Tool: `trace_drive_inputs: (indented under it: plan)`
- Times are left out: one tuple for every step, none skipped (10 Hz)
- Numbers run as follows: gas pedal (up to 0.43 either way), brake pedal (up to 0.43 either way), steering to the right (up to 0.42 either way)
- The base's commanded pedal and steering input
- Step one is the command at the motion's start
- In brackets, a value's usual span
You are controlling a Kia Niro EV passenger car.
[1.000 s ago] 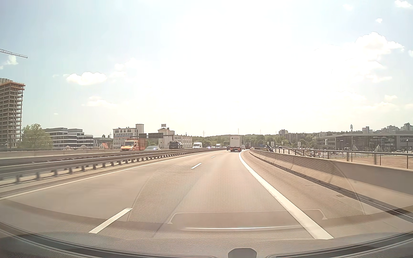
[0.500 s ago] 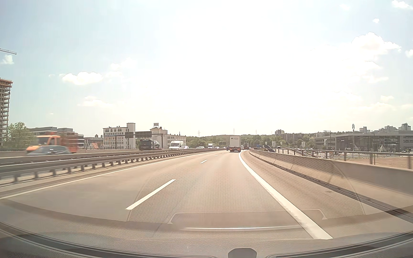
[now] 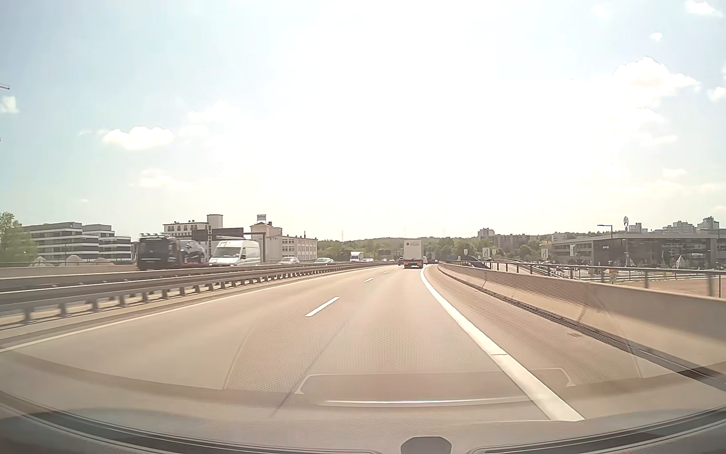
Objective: Follow the waypoints while adhering to traffic rules and regulations
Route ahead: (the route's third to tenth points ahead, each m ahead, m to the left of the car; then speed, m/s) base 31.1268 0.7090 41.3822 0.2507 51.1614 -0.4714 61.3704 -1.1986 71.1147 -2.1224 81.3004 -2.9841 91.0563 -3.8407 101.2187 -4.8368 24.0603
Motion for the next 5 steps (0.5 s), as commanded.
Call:
trace_drive_inputs:
  plan:
    - [0.138,0.030,0.008]
    - [0.138,0.030,0.008]
    - [0.150,0.030,0.008]
    - [0.150,0.030,0.008]
    - [0.150,0.030,0.008]
